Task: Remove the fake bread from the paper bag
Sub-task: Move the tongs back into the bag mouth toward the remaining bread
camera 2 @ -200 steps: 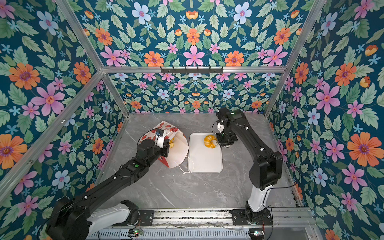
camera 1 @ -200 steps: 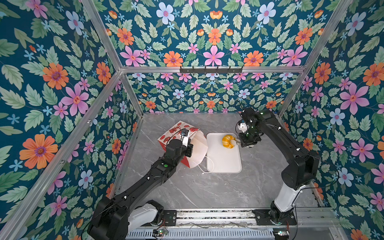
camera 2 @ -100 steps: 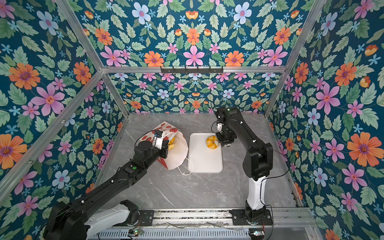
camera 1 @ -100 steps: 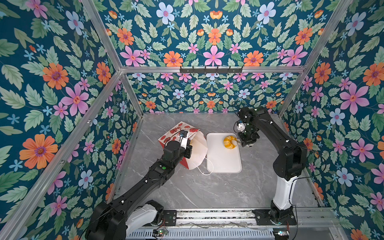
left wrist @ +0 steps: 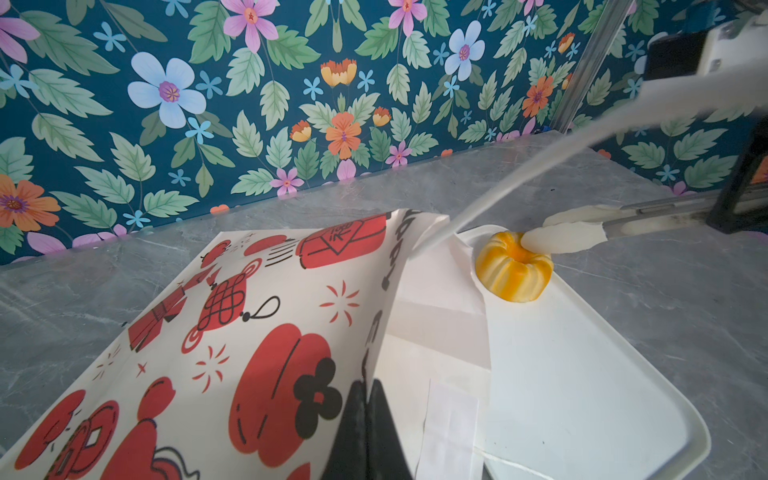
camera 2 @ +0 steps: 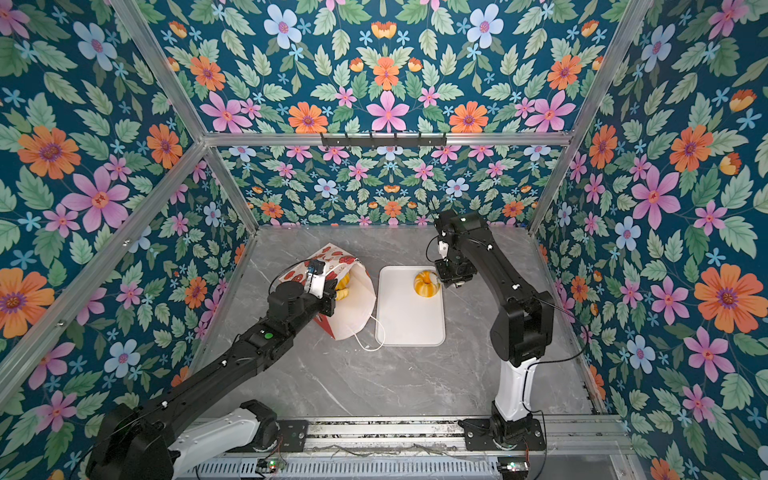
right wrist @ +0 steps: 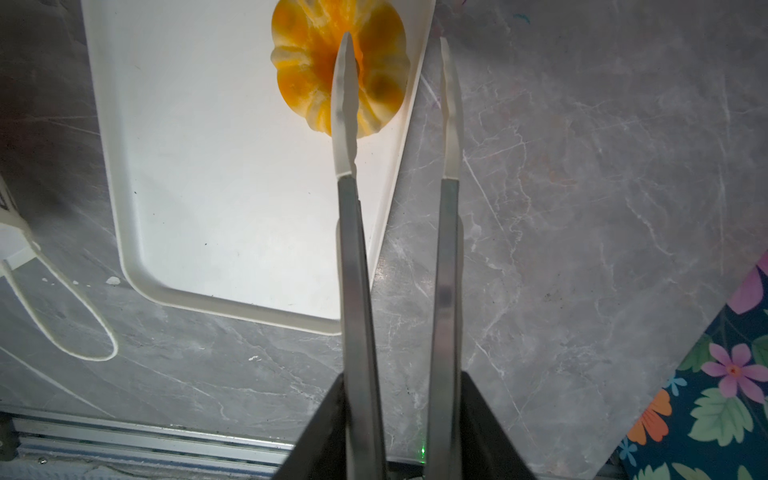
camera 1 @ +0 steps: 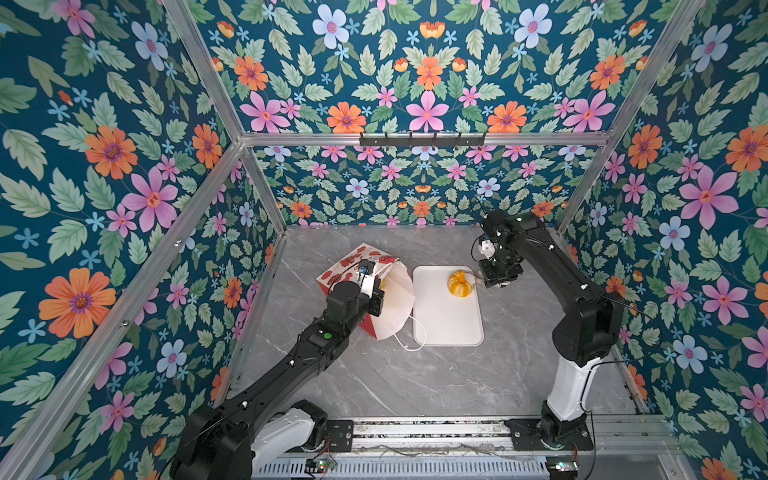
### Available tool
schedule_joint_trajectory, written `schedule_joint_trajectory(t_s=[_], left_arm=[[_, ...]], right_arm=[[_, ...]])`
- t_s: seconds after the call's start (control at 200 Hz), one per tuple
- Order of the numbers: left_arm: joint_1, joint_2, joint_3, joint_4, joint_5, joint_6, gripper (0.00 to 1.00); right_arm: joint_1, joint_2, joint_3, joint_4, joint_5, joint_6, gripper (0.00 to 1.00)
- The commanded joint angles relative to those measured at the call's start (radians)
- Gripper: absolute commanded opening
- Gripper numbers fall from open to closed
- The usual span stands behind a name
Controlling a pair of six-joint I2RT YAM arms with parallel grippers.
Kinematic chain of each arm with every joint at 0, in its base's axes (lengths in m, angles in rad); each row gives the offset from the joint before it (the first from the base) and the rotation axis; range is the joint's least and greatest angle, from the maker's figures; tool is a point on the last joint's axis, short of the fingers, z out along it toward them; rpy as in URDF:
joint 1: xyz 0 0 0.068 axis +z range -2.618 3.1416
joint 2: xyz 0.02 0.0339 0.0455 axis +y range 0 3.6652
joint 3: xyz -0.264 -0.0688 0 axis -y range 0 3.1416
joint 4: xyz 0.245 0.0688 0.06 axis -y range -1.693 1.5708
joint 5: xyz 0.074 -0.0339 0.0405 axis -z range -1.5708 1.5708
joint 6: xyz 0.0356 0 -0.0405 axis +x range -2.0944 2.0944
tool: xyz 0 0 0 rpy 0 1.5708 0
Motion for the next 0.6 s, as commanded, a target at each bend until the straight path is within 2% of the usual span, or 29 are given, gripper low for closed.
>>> schedule_joint_trajectory(t_s=[0.0,0.14,0.205,0.29,0.455,0.595], left_arm=[[0.001,0.009,0.016,0.061,0.014,0.0,0.0],[0.001,0.022,0.029,0.053,0.016,-0.002,0.0],[0.001,0.032,0.04,0.05,0.022,-0.004,0.0],[0.001,0.051,0.061,0.035,0.032,-0.006,0.0],[0.001,0.08,0.089,0.006,0.032,0.006,0.0],[0.001,0.089,0.103,-0.008,0.039,0.01,0.0]], right_arm=[[0.0,-0.06,-0.049,0.078,-0.073,0.021,0.39],[0.008,-0.203,-0.18,0.21,-0.151,0.018,0.38],[0.031,-0.325,-0.267,0.285,-0.181,0.012,0.37],[0.104,-0.421,-0.36,0.343,-0.186,-0.009,0.37],[0.343,-0.54,-0.546,0.506,-0.142,-0.05,0.37],[0.41,-0.553,-0.67,0.68,-0.176,-0.019,0.37]])
